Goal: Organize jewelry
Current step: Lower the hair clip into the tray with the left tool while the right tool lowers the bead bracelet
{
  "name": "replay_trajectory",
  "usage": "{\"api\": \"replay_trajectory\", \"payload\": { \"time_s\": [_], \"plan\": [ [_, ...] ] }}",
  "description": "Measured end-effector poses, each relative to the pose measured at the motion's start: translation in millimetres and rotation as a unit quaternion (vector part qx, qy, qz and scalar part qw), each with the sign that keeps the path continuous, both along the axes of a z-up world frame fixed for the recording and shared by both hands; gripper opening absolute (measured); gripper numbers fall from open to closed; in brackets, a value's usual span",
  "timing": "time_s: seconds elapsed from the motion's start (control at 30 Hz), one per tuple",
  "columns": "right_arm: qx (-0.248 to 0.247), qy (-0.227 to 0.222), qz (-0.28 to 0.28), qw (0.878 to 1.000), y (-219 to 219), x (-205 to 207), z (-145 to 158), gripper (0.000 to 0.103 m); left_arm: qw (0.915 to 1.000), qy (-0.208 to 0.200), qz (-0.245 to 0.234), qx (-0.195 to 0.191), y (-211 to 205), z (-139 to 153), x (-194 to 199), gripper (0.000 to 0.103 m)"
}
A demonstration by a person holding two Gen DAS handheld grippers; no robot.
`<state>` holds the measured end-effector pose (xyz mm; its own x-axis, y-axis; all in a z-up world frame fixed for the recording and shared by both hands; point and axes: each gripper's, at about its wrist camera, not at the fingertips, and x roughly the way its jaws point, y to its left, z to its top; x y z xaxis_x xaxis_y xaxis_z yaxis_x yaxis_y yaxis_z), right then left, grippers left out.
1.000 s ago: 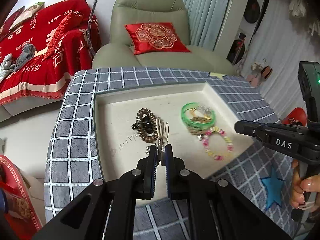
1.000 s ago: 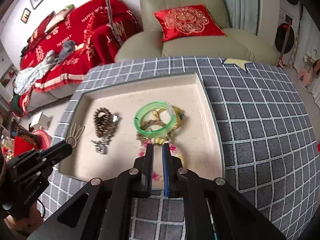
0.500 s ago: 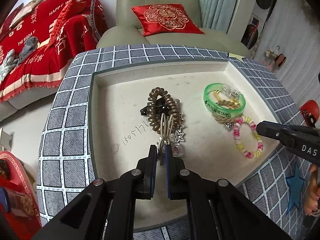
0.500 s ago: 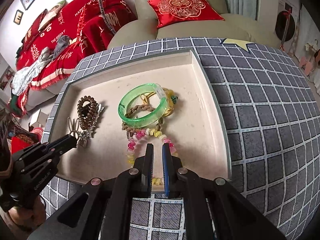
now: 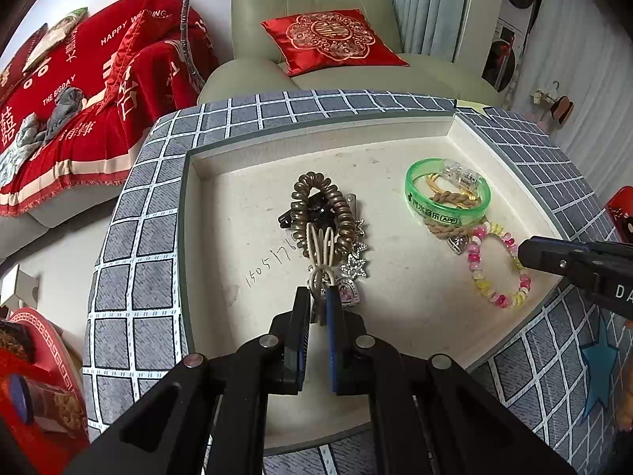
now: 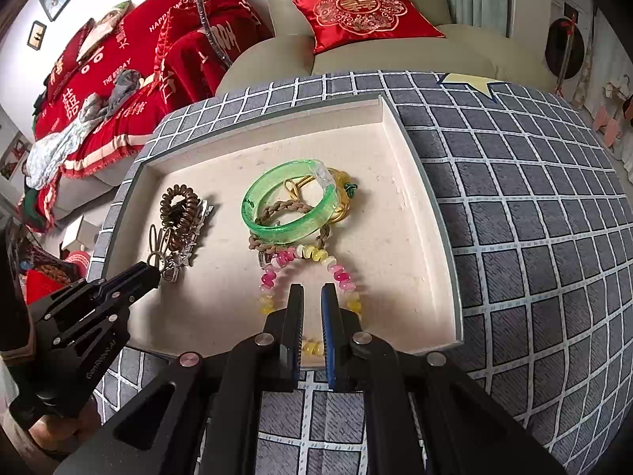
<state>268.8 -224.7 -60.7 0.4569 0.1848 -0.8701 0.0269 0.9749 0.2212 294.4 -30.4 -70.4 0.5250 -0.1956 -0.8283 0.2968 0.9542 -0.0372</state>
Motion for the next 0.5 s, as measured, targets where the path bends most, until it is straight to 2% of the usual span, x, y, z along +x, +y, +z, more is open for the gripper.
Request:
{"api": "replay_trajectory", "payload": {
  "time_s": [0.37,0.5],
  "plan": [
    [0.005,-0.020,-0.005,1.000,-2,-11,17,0.010,0.9997,-0.017,0.014,-0.007,2,11,-4,0.023],
    [0.006,-0.029,-0.010,1.000,-5,-16,24,0.010,0.9995,-0.030,0.012,0.004,0,17,-6,0.023]
  ]
}}
